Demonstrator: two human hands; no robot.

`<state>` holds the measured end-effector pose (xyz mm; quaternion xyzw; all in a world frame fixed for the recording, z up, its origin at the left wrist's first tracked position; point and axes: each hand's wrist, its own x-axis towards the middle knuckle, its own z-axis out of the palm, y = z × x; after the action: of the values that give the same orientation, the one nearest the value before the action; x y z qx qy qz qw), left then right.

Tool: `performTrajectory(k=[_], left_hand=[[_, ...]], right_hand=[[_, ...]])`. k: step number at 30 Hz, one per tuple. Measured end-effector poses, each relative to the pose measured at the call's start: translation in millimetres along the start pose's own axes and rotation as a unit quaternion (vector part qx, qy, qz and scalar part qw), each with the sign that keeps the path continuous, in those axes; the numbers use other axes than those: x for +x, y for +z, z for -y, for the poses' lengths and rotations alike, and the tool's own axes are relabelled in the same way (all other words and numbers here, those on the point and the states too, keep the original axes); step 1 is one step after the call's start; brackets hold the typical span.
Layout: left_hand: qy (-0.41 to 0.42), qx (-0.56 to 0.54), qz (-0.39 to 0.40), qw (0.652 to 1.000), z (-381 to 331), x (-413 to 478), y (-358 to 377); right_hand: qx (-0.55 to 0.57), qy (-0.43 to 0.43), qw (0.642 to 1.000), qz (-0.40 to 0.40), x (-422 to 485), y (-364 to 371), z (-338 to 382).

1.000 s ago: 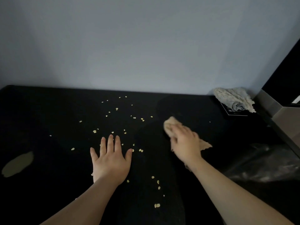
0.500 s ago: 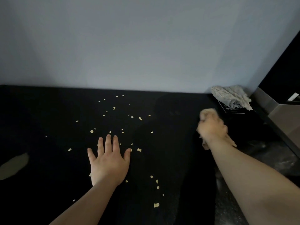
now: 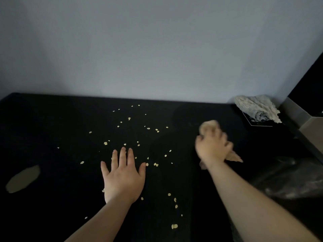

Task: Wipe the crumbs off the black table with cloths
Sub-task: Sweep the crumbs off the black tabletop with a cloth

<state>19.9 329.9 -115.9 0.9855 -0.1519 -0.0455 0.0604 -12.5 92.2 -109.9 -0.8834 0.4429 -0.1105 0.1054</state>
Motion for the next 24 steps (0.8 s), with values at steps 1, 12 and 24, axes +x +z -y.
performTrajectory(k=[1,12,24], left_hand=[[-0.001,0.001,-0.001,1.0,-0.1,0.3,0.2],[0.008,0.008,0.017,1.0,0.9,-0.2,-3.4],[0.137,0.075,-0.007,0.988,25.8,32.8,-21.9]], right_hand=[[0.012,-0.092,0.996,0.007,-16.3,5.5,11.8],[0.013,-0.027,1.0,-0.005,-4.3,-5.1,-21.4],[0.011,-0.12,0.993,-0.012,-26.2,1.6,-5.6]])
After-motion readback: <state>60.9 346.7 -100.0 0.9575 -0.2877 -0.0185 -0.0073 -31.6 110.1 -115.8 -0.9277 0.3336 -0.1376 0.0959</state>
